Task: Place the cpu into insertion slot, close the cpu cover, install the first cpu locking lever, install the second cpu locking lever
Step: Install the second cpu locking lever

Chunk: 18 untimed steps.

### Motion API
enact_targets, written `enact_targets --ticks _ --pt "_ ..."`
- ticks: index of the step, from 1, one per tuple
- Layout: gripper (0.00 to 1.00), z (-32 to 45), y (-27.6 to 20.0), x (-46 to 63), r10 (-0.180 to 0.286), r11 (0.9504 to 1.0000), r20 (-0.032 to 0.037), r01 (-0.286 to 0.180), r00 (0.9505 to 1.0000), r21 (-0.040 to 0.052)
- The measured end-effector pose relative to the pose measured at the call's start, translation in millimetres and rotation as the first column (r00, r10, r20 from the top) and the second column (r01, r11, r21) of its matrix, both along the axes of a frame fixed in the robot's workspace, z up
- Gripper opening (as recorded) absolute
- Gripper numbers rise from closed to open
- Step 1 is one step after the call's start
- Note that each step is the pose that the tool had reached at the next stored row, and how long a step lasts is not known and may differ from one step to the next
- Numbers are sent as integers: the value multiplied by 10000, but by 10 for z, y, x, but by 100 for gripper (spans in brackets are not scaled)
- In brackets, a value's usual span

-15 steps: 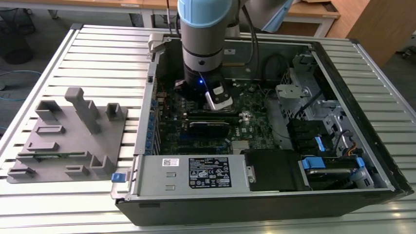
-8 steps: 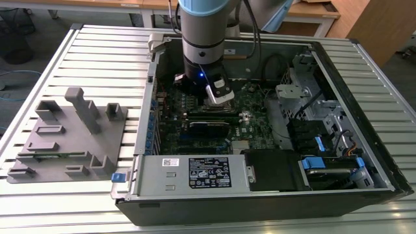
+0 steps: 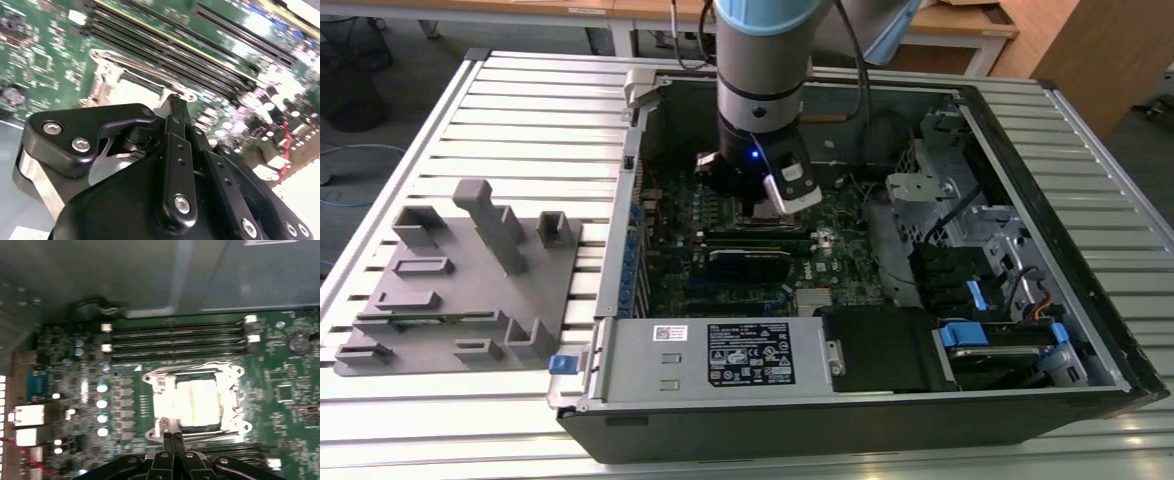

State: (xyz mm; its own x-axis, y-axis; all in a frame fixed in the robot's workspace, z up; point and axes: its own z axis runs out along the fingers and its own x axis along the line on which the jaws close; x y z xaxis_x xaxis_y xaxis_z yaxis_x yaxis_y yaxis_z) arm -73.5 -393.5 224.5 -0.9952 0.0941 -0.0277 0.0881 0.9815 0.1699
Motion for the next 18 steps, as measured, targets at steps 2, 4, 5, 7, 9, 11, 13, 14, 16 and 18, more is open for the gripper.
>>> enact_targets --ticks 2,4,5,7,9,11,13,14,16,18 --pt "11 0 3 62 -2 10000 -1 2 10000 -29" --pt "11 0 18 97 -2 9999 -1 2 10000 -111" --pt "11 0 30 108 -4 9999 0 4 10000 -163" --pt "11 0 59 124 -6 9996 0 6 10000 -269" --pt "11 0 108 135 -4 9993 0 4 10000 -364" --pt "11 0 176 142 -4 9991 0 4 10000 -426" --pt "11 0 244 151 -5 9988 -1 5 10000 -492" --pt "11 -1 264 163 -4 9987 1 4 10000 -518" --pt "11 -2 289 196 -4 9983 0 4 10000 -580" --pt "11 -3 330 223 -7 9979 -1 7 10000 -653"
